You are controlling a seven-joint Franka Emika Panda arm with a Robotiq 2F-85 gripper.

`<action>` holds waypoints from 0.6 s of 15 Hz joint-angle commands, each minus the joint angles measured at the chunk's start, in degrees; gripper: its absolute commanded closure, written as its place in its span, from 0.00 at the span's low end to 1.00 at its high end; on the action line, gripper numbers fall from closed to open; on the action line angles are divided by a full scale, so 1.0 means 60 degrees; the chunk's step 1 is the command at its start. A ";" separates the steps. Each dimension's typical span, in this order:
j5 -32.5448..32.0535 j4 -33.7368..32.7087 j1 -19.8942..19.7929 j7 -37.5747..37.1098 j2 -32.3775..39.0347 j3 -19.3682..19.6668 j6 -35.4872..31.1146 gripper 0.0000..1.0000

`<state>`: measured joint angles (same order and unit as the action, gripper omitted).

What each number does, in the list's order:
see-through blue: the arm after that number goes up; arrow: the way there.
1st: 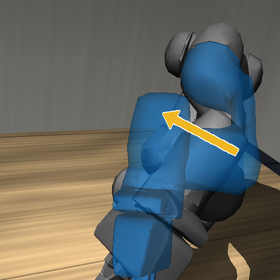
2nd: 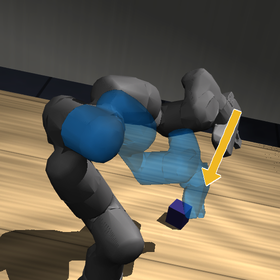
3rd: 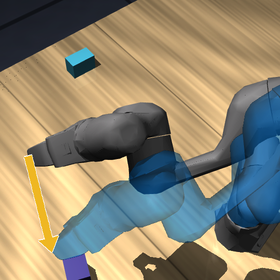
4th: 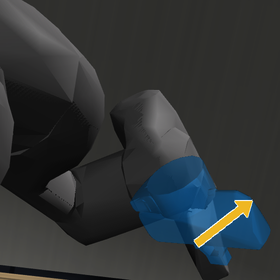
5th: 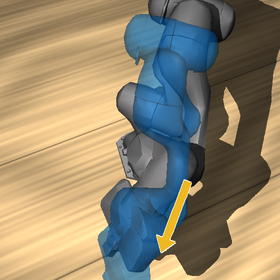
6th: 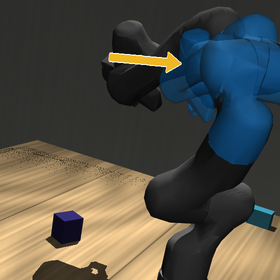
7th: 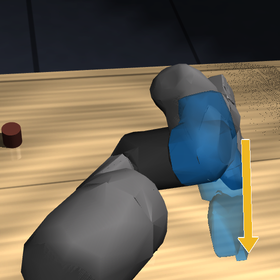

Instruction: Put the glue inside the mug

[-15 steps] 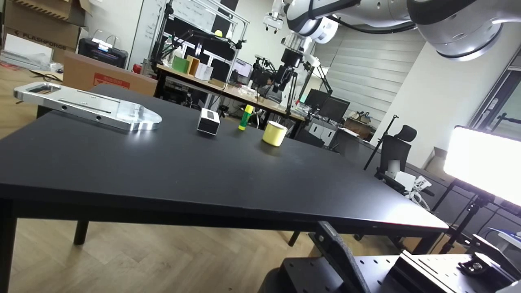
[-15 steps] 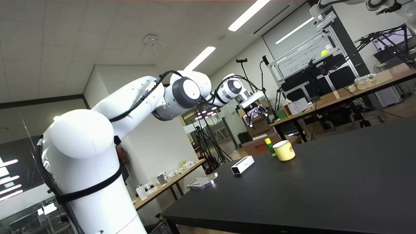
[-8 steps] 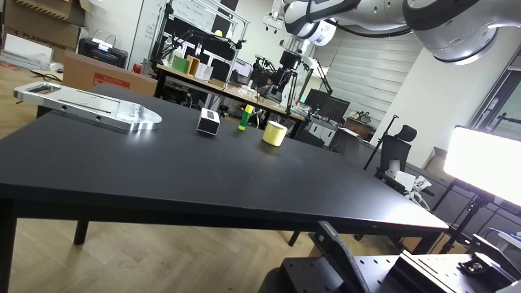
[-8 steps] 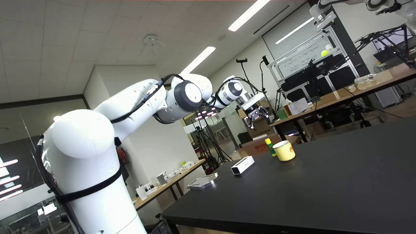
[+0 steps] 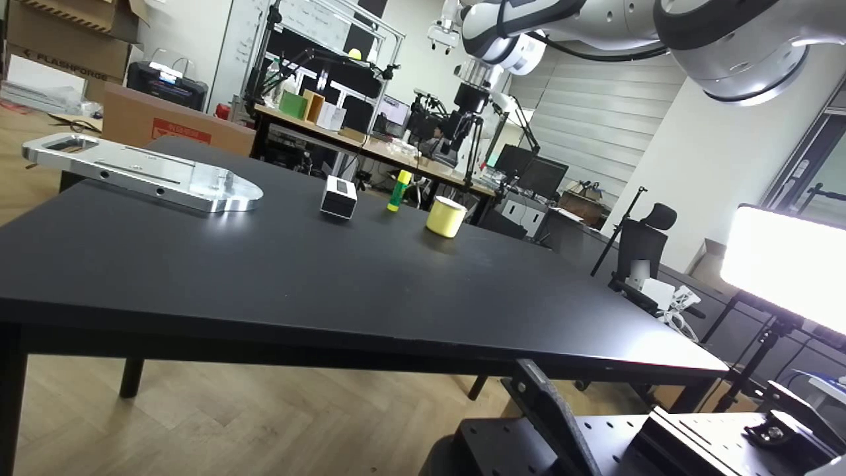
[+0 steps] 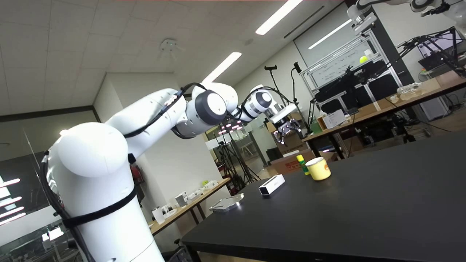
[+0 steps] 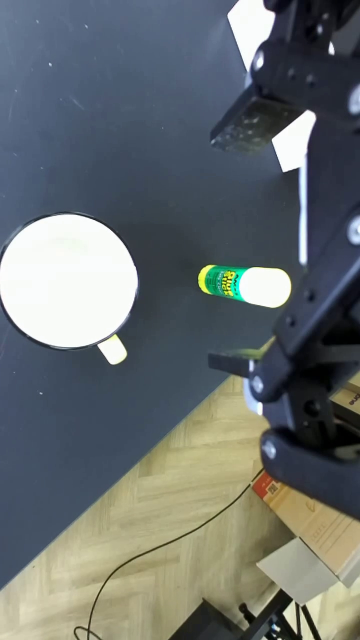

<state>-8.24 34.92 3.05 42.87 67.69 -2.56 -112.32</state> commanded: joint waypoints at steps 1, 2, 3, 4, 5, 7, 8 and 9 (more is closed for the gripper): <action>-0.0092 -0.0417 0.0024 -0.0093 0.0238 0.0137 0.0037 0.00; -0.0105 -0.0534 0.0033 -0.0120 0.0315 0.0173 0.0056 0.00; -0.0110 -0.0613 0.0037 -0.0126 0.0371 0.0197 0.0055 0.00; -0.0080 -0.0702 0.0030 -0.0098 0.0430 0.0196 0.0117 0.00; -0.0083 -0.0774 0.0040 -0.0101 0.0490 0.0227 0.0120 0.00; -0.0057 -0.0945 0.0045 -0.0014 0.0653 0.0209 -0.0106 0.00; -0.0073 -0.1069 0.0064 -0.0030 0.0780 0.0220 -0.0362 0.00; -0.0082 -0.1134 0.0082 0.0009 0.0861 0.0215 -0.0597 0.00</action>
<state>-8.30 33.43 3.05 42.86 69.42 -1.70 -113.81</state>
